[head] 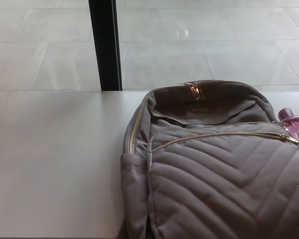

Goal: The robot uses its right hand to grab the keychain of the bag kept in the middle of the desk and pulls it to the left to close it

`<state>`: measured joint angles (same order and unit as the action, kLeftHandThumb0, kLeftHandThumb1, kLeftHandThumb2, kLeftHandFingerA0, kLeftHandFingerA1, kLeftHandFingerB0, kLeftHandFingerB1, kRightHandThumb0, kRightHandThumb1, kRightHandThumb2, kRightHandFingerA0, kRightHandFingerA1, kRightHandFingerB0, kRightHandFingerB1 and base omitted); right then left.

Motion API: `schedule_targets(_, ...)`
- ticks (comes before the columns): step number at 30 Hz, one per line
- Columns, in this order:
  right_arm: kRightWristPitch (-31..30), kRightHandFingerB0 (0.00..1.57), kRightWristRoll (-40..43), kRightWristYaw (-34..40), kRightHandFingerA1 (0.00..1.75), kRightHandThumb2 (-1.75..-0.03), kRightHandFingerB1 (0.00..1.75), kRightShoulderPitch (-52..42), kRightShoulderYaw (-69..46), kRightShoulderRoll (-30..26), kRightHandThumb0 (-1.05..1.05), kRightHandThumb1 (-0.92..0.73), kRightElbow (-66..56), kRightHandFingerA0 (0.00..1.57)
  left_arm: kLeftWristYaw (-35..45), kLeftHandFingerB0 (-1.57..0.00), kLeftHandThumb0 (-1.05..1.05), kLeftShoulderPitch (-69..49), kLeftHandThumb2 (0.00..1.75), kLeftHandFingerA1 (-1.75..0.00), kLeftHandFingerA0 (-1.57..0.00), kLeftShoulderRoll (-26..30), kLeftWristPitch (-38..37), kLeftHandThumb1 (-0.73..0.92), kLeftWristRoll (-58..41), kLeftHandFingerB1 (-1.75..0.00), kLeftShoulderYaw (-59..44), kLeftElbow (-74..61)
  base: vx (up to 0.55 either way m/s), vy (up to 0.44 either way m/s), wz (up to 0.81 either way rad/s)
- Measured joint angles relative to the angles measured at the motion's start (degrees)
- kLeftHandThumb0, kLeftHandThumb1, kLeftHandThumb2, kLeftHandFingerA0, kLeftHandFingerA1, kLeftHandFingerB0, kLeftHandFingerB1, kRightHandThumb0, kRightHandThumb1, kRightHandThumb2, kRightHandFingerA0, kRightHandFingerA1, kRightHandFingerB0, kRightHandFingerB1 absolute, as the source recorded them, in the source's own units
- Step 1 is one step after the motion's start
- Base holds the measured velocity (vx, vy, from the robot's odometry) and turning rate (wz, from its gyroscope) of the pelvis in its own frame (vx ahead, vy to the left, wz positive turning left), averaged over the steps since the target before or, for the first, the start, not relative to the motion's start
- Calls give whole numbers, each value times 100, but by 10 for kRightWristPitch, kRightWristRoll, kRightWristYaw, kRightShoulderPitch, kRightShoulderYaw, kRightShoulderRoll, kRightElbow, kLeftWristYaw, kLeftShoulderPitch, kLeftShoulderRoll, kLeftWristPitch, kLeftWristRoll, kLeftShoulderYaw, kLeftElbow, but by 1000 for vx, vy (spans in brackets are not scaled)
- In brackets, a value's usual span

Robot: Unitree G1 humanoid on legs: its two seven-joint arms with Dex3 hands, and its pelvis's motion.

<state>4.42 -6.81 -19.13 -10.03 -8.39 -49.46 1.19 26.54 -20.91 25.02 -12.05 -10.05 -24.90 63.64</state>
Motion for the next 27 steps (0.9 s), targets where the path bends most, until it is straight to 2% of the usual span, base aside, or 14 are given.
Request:
schedule_targets(1,0,40,-2,0,67,-93,50,5,0,0,-66,-59,0,67,-1,-54,-74,1,106,-100,-70,1,-3,33,1,-83,3,7,0,0,0)
schedule_targets(3,-3,41,-8,-1,68,-93,50,20,1,0,-66,-58,-3,69,-5,-54,-74,5,107,-102,-71,3,-11,35,4,-84,11,24,0,0,0)
schedule_targets(4,-8,49,-11,-3,63,-61,36,26,1,0,-62,-69,-11,75,-5,-55,-71,6,107,-103,-71,4,-15,34,4,-85,14,29,0,0,0)
schedule_targets(7,-22,50,-17,-11,66,-60,37,49,0,-1,-62,-68,-33,75,-5,-55,-70,5,106,-102,-70,5,-22,32,3,-85,14,36,0,0,0)
schedule_targets(8,-27,42,-19,-13,71,-92,52,56,0,-2,-62,-55,-40,70,-5,-50,-70,5,107,-101,-71,5,-24,31,3,-81,14,37,0,0,0)
schedule_targets(9,-32,52,-20,-16,67,-60,38,62,0,-4,-62,-67,-44,77,-5,-46,-67,5,102,-117,-59,6,-26,38,3,-91,13,37,0,0,0)
schedule_targets(11,-42,51,-24,-24,65,-61,39,75,1,-9,-62,-67,-51,78,-4,-49,-72,2,107,-100,-70,7,-32,36,3,-81,14,39,0,0,0)
schedule_targets(14,-51,52,-30,-35,61,-60,40,92,5,-20,-61,-66,-53,82,-5,-46,-69,0,108,-97,-70,11,-40,35,4,-77,17,41,0,0,0)
schedule_targets(16,-53,52,-38,-41,62,-60,39,101,14,-25,-61,-66,-53,83,-6,-50,-64,0,109,-97,-68,13,-42,37,4,-80,20,43,0,0,0)
schedule_targets(17,-53,50,-41,-44,64,-61,39,102,17,-26,-61,-65,-54,83,-6,-47,-65,-1,104,-114,-61,13,-44,38,4,-88,21,44,0,0,0)
schedule_targets(18,-56,50,-44,-47,60,-60,39,102,21,-26,-61,-65,-56,83,-5,-47,-68,-1,109,-96,-71,14,-45,34,4,-78,22,44,0,0,0)
schedule_targets(25,-77,49,-71,-66,70,-61,38,105,49,-31,-62,-67,-78,85,-6,-50,-70,-5,109,-99,-71,17,-63,37,10,-81,40,44,0,0,0)
schedule_targets(26,-79,50,-76,-68,78,-60,38,105,54,-32,-62,-66,-82,86,-6,-48,-69,-6,105,-113,-65,18,-66,39,10,-88,43,45,0,0,0)
schedule_targets(27,-82,37,-82,-69,82,-95,53,105,57,-34,-58,-52,-85,78,-6,-51,-71,-6,109,-99,-71,18,-68,36,11,-81,45,45,0,0,0)
